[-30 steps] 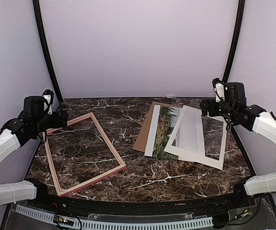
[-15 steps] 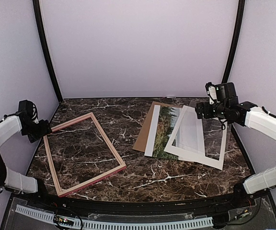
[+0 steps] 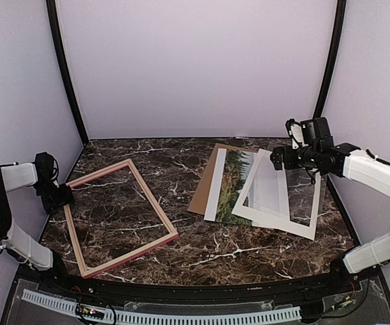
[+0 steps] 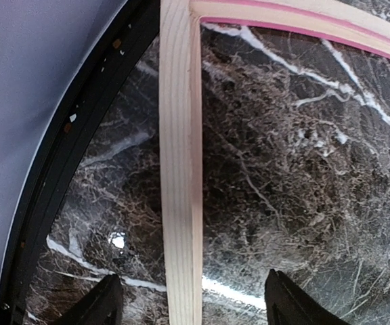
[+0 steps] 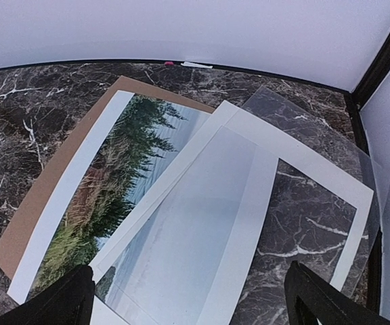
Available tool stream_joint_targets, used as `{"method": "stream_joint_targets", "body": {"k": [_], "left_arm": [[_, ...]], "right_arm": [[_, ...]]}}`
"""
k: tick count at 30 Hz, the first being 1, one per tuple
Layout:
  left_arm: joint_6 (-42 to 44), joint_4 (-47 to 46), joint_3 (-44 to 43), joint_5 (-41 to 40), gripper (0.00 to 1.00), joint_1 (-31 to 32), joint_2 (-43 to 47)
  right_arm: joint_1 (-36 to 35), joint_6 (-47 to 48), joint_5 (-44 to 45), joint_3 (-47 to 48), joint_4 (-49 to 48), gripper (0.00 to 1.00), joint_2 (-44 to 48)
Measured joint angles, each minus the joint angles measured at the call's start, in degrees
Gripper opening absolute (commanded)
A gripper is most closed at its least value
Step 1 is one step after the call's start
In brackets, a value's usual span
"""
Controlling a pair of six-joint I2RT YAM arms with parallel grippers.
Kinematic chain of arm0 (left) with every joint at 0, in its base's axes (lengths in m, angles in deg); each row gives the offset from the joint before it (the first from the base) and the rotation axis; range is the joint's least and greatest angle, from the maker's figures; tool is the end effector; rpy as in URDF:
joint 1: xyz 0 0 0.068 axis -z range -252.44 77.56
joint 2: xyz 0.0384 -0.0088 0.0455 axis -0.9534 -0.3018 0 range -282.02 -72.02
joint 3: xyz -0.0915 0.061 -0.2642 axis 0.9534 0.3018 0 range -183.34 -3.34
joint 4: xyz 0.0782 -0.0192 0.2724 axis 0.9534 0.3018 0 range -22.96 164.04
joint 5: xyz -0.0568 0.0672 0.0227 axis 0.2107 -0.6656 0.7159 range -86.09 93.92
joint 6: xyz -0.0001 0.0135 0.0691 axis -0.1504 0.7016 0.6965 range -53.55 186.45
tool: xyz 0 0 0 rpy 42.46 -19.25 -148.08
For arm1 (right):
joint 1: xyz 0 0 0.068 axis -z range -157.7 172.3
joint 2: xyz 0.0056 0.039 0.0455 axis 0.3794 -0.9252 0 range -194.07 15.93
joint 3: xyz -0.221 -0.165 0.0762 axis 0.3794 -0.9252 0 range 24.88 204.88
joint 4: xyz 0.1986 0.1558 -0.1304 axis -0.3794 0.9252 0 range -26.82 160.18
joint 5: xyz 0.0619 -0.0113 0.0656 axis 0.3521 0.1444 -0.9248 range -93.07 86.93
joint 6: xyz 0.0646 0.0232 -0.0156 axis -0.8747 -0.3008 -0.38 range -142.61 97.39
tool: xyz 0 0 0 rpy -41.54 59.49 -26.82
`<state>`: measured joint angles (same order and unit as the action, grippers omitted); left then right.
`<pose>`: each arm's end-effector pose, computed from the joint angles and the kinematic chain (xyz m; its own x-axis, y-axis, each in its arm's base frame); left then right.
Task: Put the photo into the frame
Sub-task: Move the frame body to the center of the board.
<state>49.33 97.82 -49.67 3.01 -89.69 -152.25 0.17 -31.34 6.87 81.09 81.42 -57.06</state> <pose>0.2727 0.0857 0.1681 -0.7357 -0.5368 -0.4129 -0.5438 0.8317 -0.1123 0.3007 0.1116 0.2839 -0.5619 -0.0670 -0.8245 -0.1566 0.9873 0.0265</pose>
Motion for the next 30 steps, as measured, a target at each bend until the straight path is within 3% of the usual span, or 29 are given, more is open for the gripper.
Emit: {"method": "stream_joint_targets", "body": {"k": [17, 30], "left_arm": [[2.6, 0.8, -0.7, 1.6, 0.32, 0.3, -8.7], [5.3, 2.3, -17.7, -1.7, 0.18, 14.3, -23.5]], "right_arm": [[-0.1, -1.7, -6.5, 0.2, -0.3, 0.99, 0.3], [-0.1, -2.5, -6.2, 0.2, 0.5, 0.99, -0.3]]}}
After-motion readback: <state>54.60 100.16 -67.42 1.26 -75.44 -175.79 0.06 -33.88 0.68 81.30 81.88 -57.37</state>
